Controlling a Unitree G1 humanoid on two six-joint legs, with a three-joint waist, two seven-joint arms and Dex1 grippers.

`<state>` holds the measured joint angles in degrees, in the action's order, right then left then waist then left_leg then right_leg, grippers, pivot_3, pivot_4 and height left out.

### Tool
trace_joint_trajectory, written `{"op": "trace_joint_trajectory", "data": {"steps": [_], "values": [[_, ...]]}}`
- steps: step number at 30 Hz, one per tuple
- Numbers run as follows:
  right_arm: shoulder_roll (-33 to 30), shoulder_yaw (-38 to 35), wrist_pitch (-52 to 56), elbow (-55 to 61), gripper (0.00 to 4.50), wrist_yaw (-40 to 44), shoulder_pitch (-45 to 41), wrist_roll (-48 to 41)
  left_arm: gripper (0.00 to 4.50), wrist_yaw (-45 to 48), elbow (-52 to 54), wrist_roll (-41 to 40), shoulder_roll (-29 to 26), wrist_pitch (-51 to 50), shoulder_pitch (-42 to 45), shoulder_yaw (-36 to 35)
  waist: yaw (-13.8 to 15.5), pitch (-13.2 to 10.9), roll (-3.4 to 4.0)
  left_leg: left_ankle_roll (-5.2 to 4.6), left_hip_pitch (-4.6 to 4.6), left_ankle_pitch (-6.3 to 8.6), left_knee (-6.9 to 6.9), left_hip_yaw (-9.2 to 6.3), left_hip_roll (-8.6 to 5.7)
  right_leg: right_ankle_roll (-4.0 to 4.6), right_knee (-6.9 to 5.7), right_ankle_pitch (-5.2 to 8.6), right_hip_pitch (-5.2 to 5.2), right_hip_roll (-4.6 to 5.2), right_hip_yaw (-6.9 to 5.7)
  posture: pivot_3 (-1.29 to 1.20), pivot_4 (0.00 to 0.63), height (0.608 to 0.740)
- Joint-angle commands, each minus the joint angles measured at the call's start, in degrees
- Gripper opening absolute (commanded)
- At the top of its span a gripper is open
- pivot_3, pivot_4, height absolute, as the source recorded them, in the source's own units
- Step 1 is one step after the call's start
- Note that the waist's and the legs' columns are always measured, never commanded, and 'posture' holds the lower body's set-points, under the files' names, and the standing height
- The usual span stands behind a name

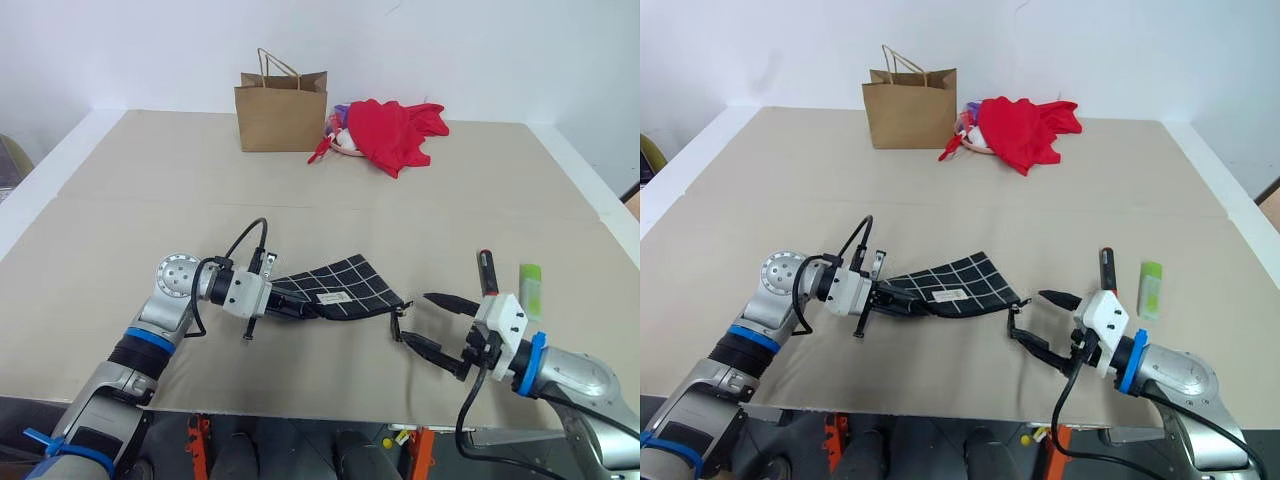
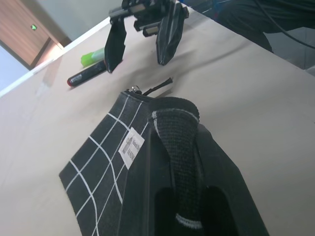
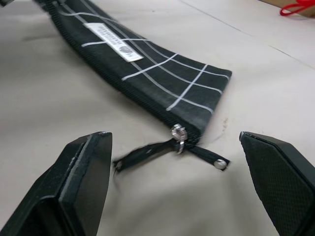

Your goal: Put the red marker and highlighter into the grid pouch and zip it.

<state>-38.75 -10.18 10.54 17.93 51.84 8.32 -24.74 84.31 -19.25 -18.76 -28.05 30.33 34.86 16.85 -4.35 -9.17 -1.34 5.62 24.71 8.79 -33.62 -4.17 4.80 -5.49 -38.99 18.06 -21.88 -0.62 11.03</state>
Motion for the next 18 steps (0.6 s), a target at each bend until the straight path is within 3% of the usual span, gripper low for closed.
{"op": "trace_joint_trajectory", "data": {"steps": [1, 6, 18], "values": [[0.1, -1.6, 3.7, 2.8, 4.46, 0.3, 0.8, -4.7, 0.00, 0.0, 2.2, -0.4, -0.4, 1.3, 0.0, -2.0, 0.0, 0.0, 0.00, 0.00, 0.00, 0.00, 0.01, -0.01, 0.00, 0.01, 0.00, 0.01, 0.00, 0.00, -0.01, 0.00, 0.150, 0.740], [-0.2, -1.1, 11.3, 6.4, 4.46, 0.1, 1.5, -11.0, 0.00, -1.4, 3.4, -0.2, 0.1, 1.5, -0.3, -2.7, 0.0, 0.0, 0.00, -0.01, 0.01, 0.01, 0.04, -0.04, 0.00, 0.02, 0.00, 0.03, 0.00, 0.00, -0.03, 0.00, 0.150, 0.740], [0.2, 2.3, 17.0, 4.3, 4.46, -0.8, -1.3, -10.7, 0.00, -3.0, 5.5, 0.7, 0.6, 1.1, -1.4, -2.3, 0.0, 0.0, 0.00, -0.01, 0.00, 0.00, 0.00, -0.06, 0.00, 0.01, 0.00, 0.01, 0.02, 0.00, -0.06, 0.00, 0.150, 0.740]]}}
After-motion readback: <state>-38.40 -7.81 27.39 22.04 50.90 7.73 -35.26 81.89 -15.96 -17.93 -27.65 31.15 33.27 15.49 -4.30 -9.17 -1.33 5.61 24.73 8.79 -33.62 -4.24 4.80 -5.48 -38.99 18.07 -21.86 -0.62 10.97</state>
